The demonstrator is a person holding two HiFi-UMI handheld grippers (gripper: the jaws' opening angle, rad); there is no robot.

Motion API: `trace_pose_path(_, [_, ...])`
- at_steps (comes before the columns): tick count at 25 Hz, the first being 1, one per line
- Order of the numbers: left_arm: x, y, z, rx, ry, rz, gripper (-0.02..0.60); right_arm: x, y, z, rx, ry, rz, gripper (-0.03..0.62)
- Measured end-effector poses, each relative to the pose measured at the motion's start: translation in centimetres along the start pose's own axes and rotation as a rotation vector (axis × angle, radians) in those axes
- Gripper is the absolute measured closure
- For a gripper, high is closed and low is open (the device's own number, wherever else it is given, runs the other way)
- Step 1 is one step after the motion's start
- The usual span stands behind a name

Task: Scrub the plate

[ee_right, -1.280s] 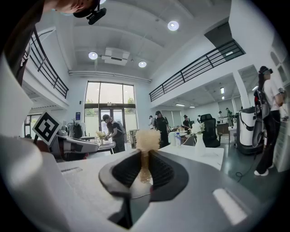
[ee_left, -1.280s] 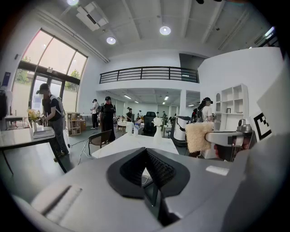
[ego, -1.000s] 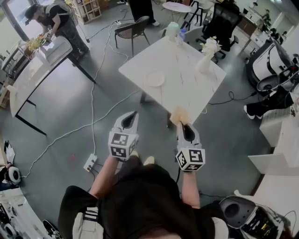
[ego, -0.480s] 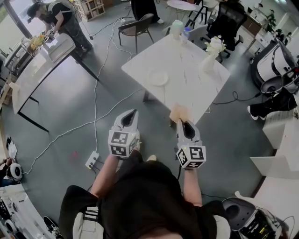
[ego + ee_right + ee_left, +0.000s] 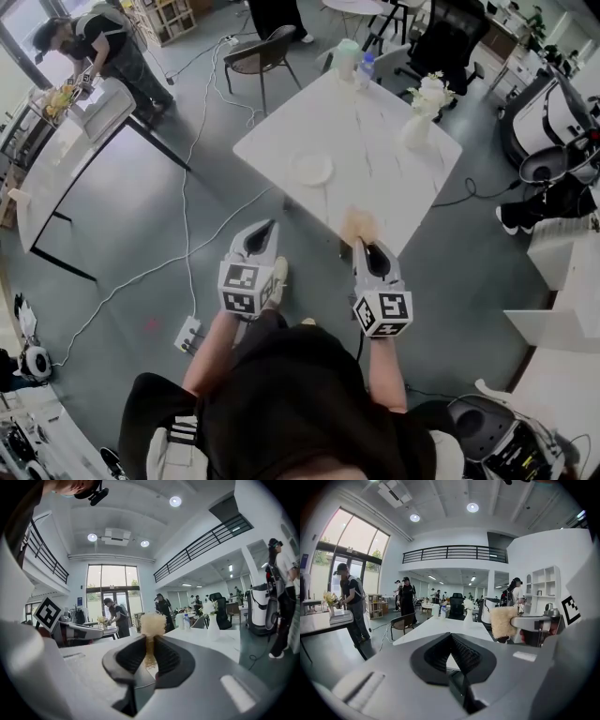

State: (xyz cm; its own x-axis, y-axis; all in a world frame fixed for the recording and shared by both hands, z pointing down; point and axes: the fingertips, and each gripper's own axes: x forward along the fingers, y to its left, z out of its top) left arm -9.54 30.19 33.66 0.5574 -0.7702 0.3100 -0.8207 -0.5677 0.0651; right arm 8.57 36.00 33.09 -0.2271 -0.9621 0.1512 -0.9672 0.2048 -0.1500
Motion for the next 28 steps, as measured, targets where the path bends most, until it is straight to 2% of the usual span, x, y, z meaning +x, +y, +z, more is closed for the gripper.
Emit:
trace_pose_path(16, [13.8, 10.6, 4.2, -0.063, 0.072, -0.102, 0.577, 17.0, -1.7, 4.2, -0.012, 0.072, -0.071, 0.542])
trace_pose_path(28, [22.1, 16.5, 4.1, -0.052, 0.120, -0.230, 0.577, 26.6, -1.9, 4.1, 0.007, 0.107, -0.168, 0.542])
